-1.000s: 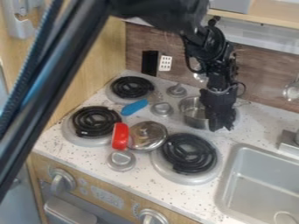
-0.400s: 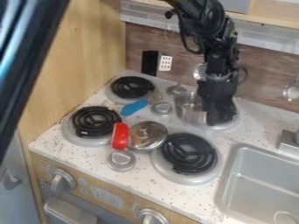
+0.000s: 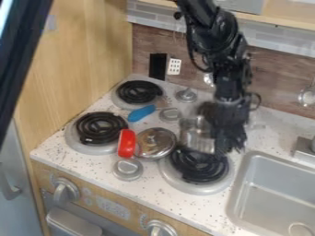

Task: Move the silver pan to the lower right burner

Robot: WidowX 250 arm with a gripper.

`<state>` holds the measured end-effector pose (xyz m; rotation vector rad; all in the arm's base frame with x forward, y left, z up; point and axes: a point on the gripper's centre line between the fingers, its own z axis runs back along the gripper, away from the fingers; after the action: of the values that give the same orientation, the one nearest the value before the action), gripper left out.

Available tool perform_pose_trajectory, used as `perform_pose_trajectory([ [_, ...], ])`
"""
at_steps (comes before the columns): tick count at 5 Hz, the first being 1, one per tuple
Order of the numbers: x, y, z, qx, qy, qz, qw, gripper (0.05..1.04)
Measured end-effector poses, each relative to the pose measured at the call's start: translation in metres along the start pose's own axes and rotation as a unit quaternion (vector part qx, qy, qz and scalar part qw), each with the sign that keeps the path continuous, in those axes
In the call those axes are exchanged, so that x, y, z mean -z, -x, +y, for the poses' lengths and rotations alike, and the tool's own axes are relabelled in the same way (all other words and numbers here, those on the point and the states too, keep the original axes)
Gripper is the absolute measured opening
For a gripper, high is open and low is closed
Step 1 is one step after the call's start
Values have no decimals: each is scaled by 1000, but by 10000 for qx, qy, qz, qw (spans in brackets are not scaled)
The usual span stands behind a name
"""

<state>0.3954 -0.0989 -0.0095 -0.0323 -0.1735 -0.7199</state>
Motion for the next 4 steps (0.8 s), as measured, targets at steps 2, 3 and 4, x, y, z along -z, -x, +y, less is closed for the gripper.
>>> perform_pose_trajectory([
  [2, 12, 19, -10, -101, 152, 239, 9995, 68],
  [3, 15, 25, -14, -132, 221, 295, 9992, 68],
  [4, 20, 29, -20, -178, 366, 348, 9986, 68],
])
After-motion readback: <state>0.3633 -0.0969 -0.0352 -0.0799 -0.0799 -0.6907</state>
